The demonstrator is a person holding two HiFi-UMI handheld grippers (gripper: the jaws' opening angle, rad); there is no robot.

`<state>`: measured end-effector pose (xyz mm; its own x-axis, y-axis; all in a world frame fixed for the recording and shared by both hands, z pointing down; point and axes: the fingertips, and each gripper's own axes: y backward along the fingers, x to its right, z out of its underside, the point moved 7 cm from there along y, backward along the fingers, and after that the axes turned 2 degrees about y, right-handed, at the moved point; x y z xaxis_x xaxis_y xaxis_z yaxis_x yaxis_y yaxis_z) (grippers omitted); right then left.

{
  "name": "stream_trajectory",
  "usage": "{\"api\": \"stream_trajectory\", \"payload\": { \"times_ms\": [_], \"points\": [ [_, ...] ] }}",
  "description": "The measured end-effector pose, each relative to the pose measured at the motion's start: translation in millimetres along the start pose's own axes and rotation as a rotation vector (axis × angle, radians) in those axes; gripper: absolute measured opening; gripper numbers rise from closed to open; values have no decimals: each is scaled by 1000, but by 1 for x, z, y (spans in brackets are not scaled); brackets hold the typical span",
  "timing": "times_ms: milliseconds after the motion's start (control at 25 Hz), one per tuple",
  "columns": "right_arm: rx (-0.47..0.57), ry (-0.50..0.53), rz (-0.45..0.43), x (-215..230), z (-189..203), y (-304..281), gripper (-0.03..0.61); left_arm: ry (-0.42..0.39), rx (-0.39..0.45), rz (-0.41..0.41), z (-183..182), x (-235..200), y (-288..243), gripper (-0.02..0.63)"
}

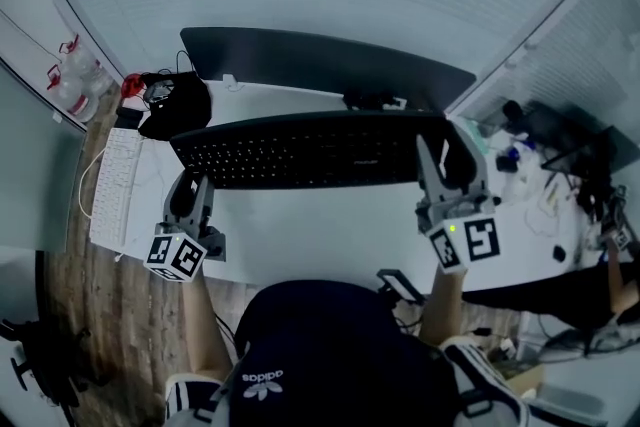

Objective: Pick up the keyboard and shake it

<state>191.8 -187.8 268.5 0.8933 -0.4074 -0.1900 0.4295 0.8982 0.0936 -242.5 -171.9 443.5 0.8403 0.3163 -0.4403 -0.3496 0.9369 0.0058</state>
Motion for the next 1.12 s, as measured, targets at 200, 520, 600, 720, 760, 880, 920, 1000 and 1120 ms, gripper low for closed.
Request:
{"api": "stream_trajectory", "payload": {
  "times_ms": [200, 520, 600, 720, 760, 880, 920, 1000, 1120],
  "points": [
    [3, -49, 23, -1, 10, 7, 160, -17, -13, 9, -2, -9, -6, 215],
    [19, -133, 61, 10, 21, 13, 160, -102, 14, 25, -28, 5, -9, 215],
    [26, -197, 73, 12, 33, 17, 160, -160, 19, 29, -44, 9, -8, 215],
    [61, -291, 64, 15, 49, 21, 160, -253, 38, 29, -71, 18, -5, 215],
    [72, -314, 60, 16, 53, 22, 160, -285, 43, 31, -79, 22, -4, 215],
    [86, -359, 55, 17, 68, 27, 160, -384, 52, 44, -103, 38, -1, 215],
    [85, -372, 55, 17, 74, 28, 160, -419, 54, 44, -110, 42, -1, 215],
    [79, -399, 56, 15, 86, 28, 160, -486, 52, 35, -122, 50, -1, 215],
    [64, -420, 58, 11, 95, 24, 160, -554, 50, 29, -135, 59, -3, 215]
  ]
}}
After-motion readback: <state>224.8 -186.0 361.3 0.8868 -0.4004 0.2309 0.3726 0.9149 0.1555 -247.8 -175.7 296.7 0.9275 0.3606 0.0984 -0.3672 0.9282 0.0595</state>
